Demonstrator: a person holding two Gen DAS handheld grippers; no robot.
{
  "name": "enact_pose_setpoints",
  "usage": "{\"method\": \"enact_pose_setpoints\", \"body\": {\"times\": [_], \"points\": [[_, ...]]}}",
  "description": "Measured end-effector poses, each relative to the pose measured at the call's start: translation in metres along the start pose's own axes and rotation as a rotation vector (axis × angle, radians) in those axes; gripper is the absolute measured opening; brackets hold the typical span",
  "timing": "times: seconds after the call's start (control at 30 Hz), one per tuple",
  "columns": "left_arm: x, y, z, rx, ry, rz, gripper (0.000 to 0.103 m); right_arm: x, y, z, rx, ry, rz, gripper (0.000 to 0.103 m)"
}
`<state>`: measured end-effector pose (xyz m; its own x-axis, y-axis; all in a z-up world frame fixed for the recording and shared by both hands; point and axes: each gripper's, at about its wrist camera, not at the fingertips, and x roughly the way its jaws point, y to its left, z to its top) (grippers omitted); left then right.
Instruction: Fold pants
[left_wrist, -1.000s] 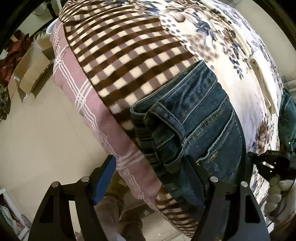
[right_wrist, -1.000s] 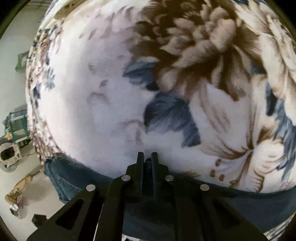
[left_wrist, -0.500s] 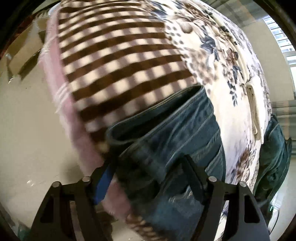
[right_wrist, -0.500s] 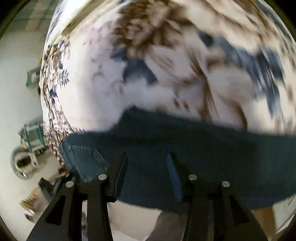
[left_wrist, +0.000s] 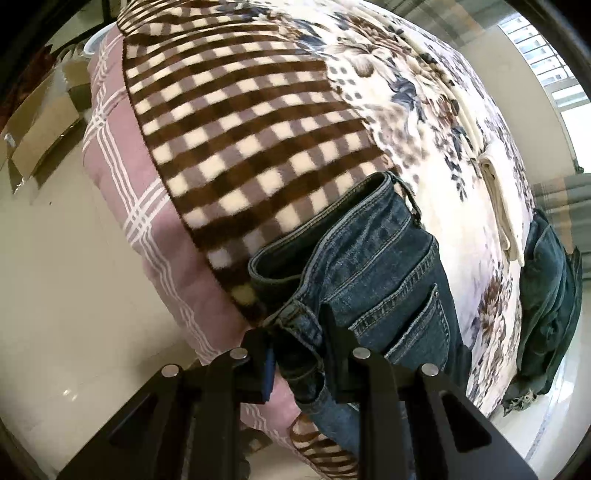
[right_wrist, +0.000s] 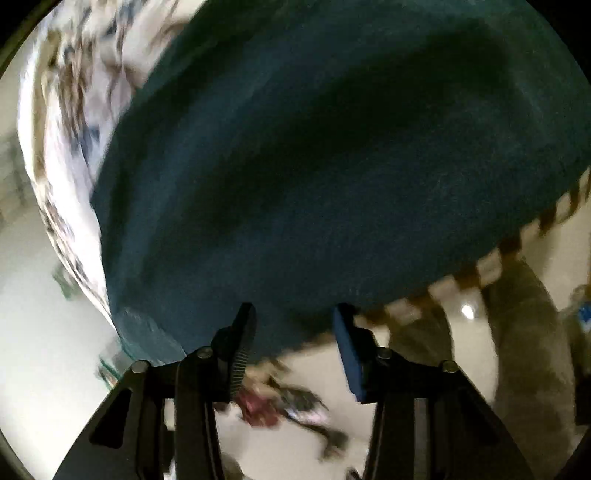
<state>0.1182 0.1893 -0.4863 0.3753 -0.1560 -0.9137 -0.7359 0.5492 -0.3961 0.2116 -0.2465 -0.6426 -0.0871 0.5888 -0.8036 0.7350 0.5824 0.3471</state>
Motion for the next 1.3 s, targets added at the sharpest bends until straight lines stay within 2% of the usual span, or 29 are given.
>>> {"method": "enact_pose_setpoints", "body": {"times": [0.07, 0.13, 0.2, 0.27, 0.3, 0.33, 0.37, 0.4, 0.43, 0.47, 0.57, 0.6, 0.67, 0.8, 0.83, 0.87, 0.93, 1.03, 1.1, 1.13, 1.17, 1.23, 1.3], "points": [[0.001, 0.002, 0.001, 0.006, 0.003, -0.002, 0.018, -0.002, -0.009, -0.004, 0.01, -0.049, -0.015, 0.0], [0.003, 0.003, 0.004, 0.01, 0.012, 0.002, 0.018, -0.002, -0.017, -0.012, -0.011, -0.06, -0.077, 0.0], [0.008, 0.003, 0.005, 0.019, 0.025, 0.01, 0.019, -0.002, -0.022, -0.018, -0.045, -0.037, -0.074, 0.0], [0.008, 0.0, 0.006, 0.026, 0.05, 0.035, 0.022, -0.008, -0.022, -0.019, -0.092, -0.017, -0.061, 0.006], [0.004, -0.003, 0.006, 0.033, 0.059, 0.041, 0.022, -0.016, -0.021, -0.021, -0.132, -0.018, -0.051, 0.012], [-0.004, -0.013, 0.003, 0.066, 0.063, 0.058, 0.022, -0.026, -0.021, -0.024, -0.163, -0.037, -0.049, 0.042], [-0.011, -0.023, 0.0, 0.108, 0.06, 0.091, 0.026, -0.037, -0.019, -0.025, -0.191, -0.065, -0.046, 0.076], [-0.019, -0.035, -0.004, 0.163, 0.055, 0.133, 0.028, -0.048, -0.02, -0.027, -0.21, -0.099, -0.031, 0.087], [-0.026, -0.05, -0.011, 0.228, 0.047, 0.172, 0.041, -0.062, -0.022, -0.026, -0.22, -0.14, -0.004, 0.092], [-0.033, -0.068, -0.02, 0.298, 0.038, 0.191, 0.057, -0.076, -0.029, -0.026, -0.223, -0.178, 0.02, 0.092], [-0.044, -0.125, -0.057, 0.503, -0.001, 0.189, 0.081, -0.12, -0.062, -0.017, -0.203, -0.307, 0.053, 0.092], [-0.041, -0.143, -0.071, 0.563, -0.001, 0.184, 0.085, -0.136, -0.076, -0.01, -0.189, -0.34, 0.053, 0.092], [-0.026, -0.184, -0.104, 0.673, 0.016, 0.174, 0.087, -0.169, -0.114, 0.004, -0.145, -0.431, 0.062, 0.092], [0.022, -0.247, -0.174, 0.78, 0.11, 0.134, 0.087, -0.24, -0.21, 0.047, -0.019, -0.591, 0.073, 0.091], [0.036, -0.26, -0.193, 0.804, 0.136, 0.124, 0.087, -0.257, -0.237, 0.061, 0.01, -0.629, 0.081, 0.088], [0.051, -0.277, -0.215, 0.828, 0.162, 0.128, 0.087, -0.269, -0.258, 0.07, 0.032, -0.663, 0.1, 0.08], [0.079, -0.299, -0.246, 0.861, 0.221, 0.12, 0.087, -0.292, -0.304, 0.101, 0.072, -0.688, 0.159, 0.072], [0.121, -0.319, -0.29, 0.898, 0.298, 0.15, 0.087, -0.313, -0.356, 0.143, 0.095, -0.699, 0.239, 0.071], [0.146, -0.321, -0.314, 0.931, 0.317, 0.209, 0.087, -0.313, -0.376, 0.165, 0.104, -0.705, 0.307, 0.069], [0.158, -0.321, -0.323, 0.961, 0.305, 0.265, 0.088, -0.309, -0.377, 0.174, 0.104, -0.703, 0.324, 0.068], [0.163, -0.32, -0.327, 0.978, 0.291, 0.284, 0.092, -0.308, -0.382, 0.181, 0.106, -0.711, 0.356, 0.067], [0.169, -0.32, -0.33, 0.985, 0.277, 0.283, 0.103, -0.304, -0.39, 0.196, 0.109, -0.72, 0.436, 0.066], [0.175, -0.32, -0.329, 0.967, 0.277, 0.289, 0.103, -0.3, -0.393, 0.205, 0.111, -0.732, 0.519, 0.066]]}}
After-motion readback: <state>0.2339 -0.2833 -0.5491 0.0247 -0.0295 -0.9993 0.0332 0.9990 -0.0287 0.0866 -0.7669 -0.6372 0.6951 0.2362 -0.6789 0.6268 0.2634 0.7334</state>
